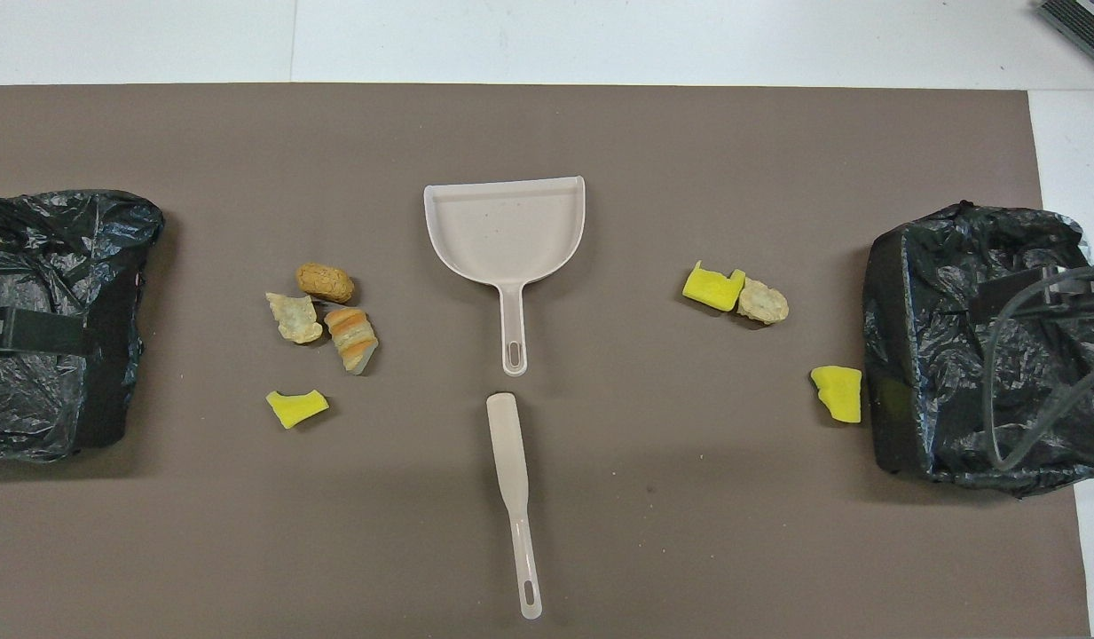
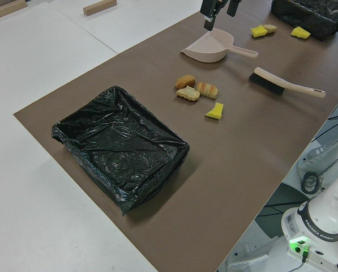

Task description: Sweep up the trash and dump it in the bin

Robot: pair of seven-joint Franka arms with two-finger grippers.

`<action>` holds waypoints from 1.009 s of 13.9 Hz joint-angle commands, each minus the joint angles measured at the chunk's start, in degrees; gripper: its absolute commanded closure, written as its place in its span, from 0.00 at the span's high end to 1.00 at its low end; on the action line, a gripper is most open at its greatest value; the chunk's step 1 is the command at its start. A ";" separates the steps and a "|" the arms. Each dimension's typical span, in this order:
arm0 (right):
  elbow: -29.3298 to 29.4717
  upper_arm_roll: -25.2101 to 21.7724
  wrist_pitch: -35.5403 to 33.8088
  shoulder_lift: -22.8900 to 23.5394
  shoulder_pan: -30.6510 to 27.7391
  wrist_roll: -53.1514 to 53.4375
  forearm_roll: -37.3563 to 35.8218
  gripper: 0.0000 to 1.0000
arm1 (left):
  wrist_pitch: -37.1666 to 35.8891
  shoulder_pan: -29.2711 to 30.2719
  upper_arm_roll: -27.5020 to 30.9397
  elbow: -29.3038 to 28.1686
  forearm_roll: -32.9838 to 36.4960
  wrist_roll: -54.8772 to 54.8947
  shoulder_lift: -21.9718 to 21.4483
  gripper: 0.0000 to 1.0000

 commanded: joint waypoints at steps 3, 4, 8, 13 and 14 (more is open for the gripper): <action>-2.81 -0.02 1.34 -2.02 -0.26 1.53 1.50 1.00 | -1.37 0.00 0.03 0.14 0.17 0.60 -0.69 1.00; -2.81 -0.02 1.42 -2.02 -0.26 1.45 1.50 1.00 | -1.37 0.00 -0.05 0.14 0.17 0.69 -0.69 1.00; -3.16 -0.02 1.42 -2.11 -0.18 1.18 1.50 1.00 | -1.02 0.17 -0.06 0.14 0.17 0.34 -0.69 1.00; -3.60 -0.02 1.42 -2.20 0.00 1.27 1.50 1.00 | -1.37 0.17 0.03 -0.04 0.17 0.08 -0.69 1.00; -3.78 -0.02 1.42 -2.28 0.00 1.18 1.50 1.00 | -1.19 0.26 0.03 0.05 0.17 -0.01 -0.69 1.00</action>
